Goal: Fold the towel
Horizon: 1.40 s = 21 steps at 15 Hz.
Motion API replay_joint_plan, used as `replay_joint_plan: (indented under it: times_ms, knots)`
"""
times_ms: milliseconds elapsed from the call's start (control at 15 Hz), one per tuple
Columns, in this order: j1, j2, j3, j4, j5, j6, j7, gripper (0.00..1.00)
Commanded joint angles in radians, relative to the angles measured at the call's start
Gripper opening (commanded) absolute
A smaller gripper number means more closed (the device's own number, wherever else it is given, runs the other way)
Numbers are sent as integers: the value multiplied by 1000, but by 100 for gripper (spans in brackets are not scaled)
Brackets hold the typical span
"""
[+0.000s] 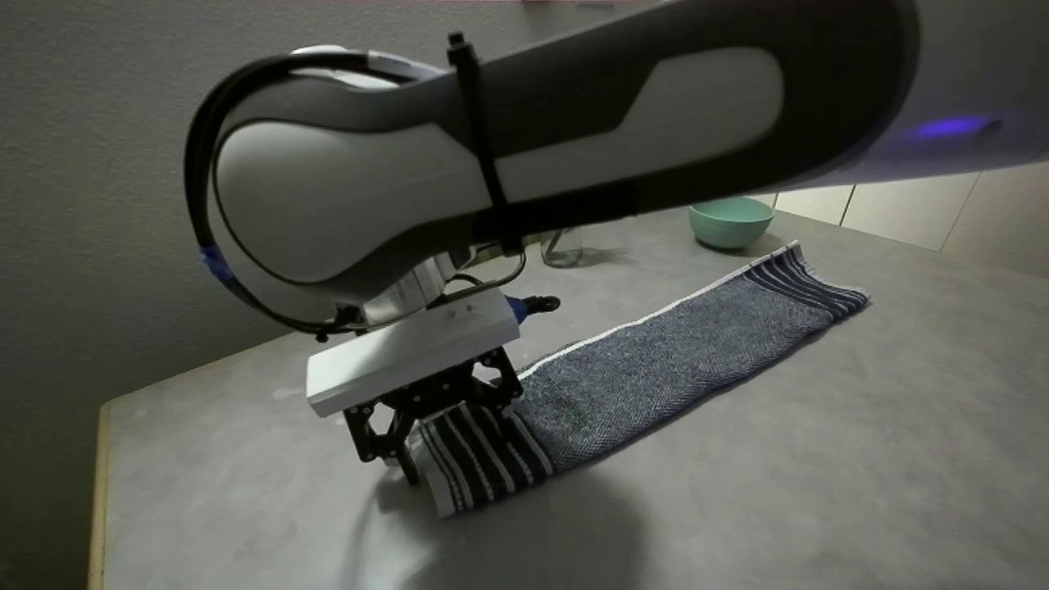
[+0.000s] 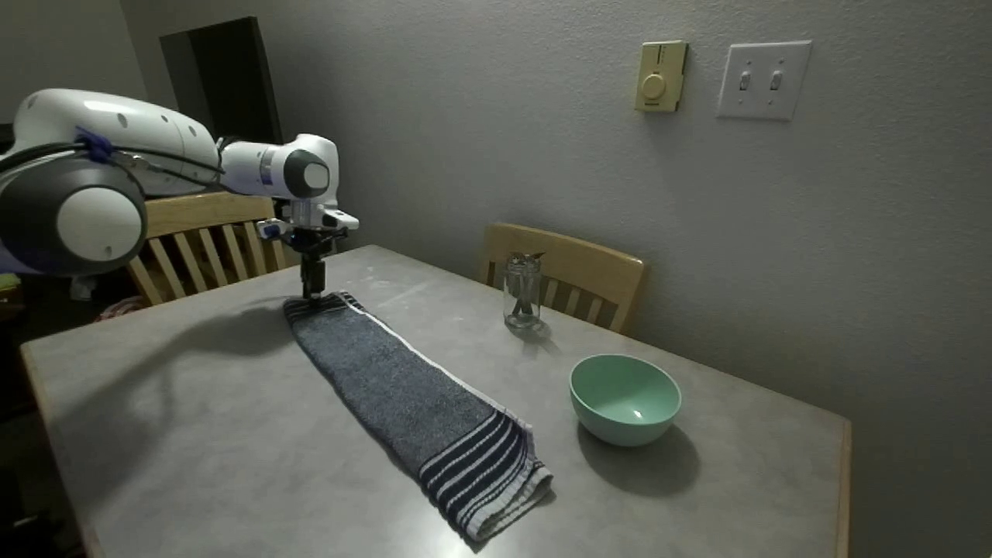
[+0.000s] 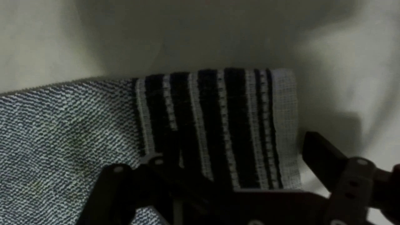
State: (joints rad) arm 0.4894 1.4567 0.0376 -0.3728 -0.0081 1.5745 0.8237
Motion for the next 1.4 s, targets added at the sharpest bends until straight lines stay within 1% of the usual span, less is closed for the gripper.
replay_joint_plan:
  times_ms: [0, 67, 333, 400, 467, 600, 667, 733, 800, 867, 1000, 1067, 1133, 1333]
  knots:
    - [-10, 15, 15, 3, 23, -41, -9, 100]
    - [-9, 7, 10, -11, 19, -35, -3, 100]
    - [3, 1, -22, -7, -13, -50, 19, 100]
    - [5, -1, -28, -6, -19, -51, 28, 91]
    - [9, -7, -37, -11, -27, -56, 39, 74]
    - [17, -15, -51, -16, -45, -57, 39, 60]
    - [18, -12, -51, -13, -47, -51, 30, 52]
    - [18, -10, -49, -10, -47, -41, 21, 46]
    - [18, -7, -45, -8, -44, -34, 15, 38]
    - [18, -6, -43, -8, -43, -30, 12, 33]
    - [16, -6, -37, -8, -38, -21, 1, 16]
    - [15, -5, -34, -6, -36, -15, -10, 11]
    - [14, -3, -35, -1, -36, -16, -17, 2]
    - [14, -5, -36, 2, -38, -6, -39, 0]
